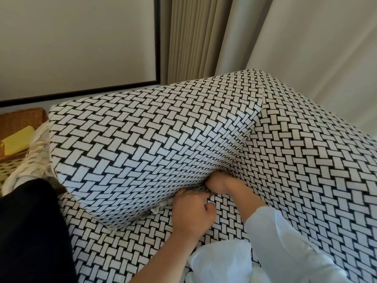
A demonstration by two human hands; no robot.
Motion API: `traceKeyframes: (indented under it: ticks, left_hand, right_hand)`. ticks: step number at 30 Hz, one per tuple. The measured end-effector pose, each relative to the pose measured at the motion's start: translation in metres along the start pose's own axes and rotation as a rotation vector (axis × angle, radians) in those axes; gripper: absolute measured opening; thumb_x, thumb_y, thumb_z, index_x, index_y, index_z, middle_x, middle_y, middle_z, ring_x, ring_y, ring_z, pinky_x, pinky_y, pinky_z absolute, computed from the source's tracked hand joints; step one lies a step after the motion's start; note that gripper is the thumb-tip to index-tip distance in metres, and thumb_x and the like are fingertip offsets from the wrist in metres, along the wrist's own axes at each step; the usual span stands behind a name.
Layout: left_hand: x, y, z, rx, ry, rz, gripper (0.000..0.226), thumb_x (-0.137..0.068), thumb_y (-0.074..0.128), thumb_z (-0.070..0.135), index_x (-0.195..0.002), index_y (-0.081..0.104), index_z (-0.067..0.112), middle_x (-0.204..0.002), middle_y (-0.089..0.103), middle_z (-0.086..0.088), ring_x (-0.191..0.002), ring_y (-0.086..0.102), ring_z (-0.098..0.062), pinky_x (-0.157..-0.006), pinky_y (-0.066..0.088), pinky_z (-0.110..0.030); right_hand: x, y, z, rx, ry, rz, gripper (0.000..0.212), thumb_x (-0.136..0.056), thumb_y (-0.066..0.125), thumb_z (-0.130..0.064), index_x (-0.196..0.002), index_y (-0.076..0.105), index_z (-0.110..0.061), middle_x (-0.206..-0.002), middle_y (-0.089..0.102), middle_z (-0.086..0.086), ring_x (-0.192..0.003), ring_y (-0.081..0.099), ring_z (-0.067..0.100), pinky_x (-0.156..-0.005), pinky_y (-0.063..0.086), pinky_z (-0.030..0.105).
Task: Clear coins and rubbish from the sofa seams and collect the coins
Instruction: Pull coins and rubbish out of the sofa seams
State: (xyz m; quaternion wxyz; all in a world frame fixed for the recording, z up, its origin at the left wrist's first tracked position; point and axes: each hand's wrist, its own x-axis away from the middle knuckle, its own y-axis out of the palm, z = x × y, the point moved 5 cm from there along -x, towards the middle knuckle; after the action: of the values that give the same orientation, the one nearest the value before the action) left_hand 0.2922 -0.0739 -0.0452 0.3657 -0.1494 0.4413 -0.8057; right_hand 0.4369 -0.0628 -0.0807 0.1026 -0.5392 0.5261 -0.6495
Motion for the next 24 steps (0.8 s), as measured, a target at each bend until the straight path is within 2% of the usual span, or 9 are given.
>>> traceKeyframes:
  ticks: [5,9,13,15,20,22,24]
  left_hand:
    - [0.001,-0.003,0.0,0.031,-0.015,0.014,0.027,-0.073,0.043,0.028,-0.073,0.069,0.025,-0.055,0.057,0.011,-0.052,0.047,-0.009,-0.071,0.043,-0.025]
    - [0.002,-0.004,0.0,0.032,-0.031,0.018,0.034,-0.075,0.041,0.029,-0.085,0.074,0.028,-0.066,0.066,0.01,-0.06,0.054,-0.01,-0.075,0.044,-0.024]
    - [0.001,-0.004,-0.001,0.054,-0.044,0.006,0.031,-0.077,0.042,0.027,-0.08,0.072,0.026,-0.065,0.065,0.01,-0.061,0.054,-0.011,-0.076,0.046,-0.027]
    - [0.001,-0.005,-0.002,0.069,-0.045,0.021,0.03,-0.079,0.042,0.026,-0.075,0.071,0.025,-0.062,0.064,0.009,-0.059,0.053,-0.011,-0.074,0.045,-0.028]
    - [0.002,-0.006,-0.004,0.078,-0.033,0.046,0.027,-0.081,0.045,0.024,-0.068,0.069,0.022,-0.053,0.058,0.007,-0.05,0.046,-0.013,-0.064,0.04,-0.025]
    - [0.003,-0.007,-0.006,0.089,-0.021,0.03,0.027,-0.081,0.046,0.024,-0.074,0.072,0.024,-0.057,0.062,0.008,-0.052,0.051,-0.012,-0.063,0.045,-0.027]
    - [0.008,-0.009,-0.011,0.13,0.006,0.033,0.027,-0.084,0.049,0.022,-0.089,0.075,0.027,-0.072,0.07,0.01,-0.063,0.06,-0.009,-0.066,0.052,-0.027]
  right_hand:
    - [0.003,0.001,0.002,-0.118,0.043,0.048,0.027,-0.094,0.039,-0.015,-0.096,0.066,-0.013,-0.095,0.067,0.006,-0.093,0.062,0.021,-0.09,0.054,0.038]
    - [0.007,0.0,0.006,-0.245,0.101,0.144,0.022,-0.086,0.047,-0.022,-0.092,0.067,-0.016,-0.095,0.069,0.004,-0.09,0.064,0.02,-0.085,0.056,0.037]
    - [0.011,0.0,0.007,-0.248,0.114,0.199,0.02,-0.085,0.049,-0.029,-0.087,0.066,-0.019,-0.094,0.069,0.004,-0.087,0.062,0.02,-0.079,0.055,0.032]
    - [0.013,0.0,0.007,-0.255,0.142,0.198,0.025,-0.083,0.051,-0.037,-0.093,0.067,-0.021,-0.099,0.069,0.004,-0.09,0.062,0.021,-0.082,0.054,0.032]
    - [0.011,-0.002,-0.006,-0.066,0.172,0.17,0.054,-0.077,0.051,-0.055,-0.121,0.059,-0.024,-0.129,0.06,0.007,-0.119,0.054,0.027,-0.097,0.045,0.034]
    - [0.011,-0.002,-0.008,-0.05,0.193,0.196,0.051,-0.081,0.049,-0.054,-0.12,0.06,-0.023,-0.129,0.061,0.007,-0.12,0.054,0.027,-0.101,0.044,0.037]
    - [0.013,-0.001,-0.009,-0.073,0.187,0.251,0.038,-0.082,0.049,-0.05,-0.106,0.063,-0.025,-0.118,0.067,0.005,-0.111,0.059,0.025,-0.097,0.047,0.037]
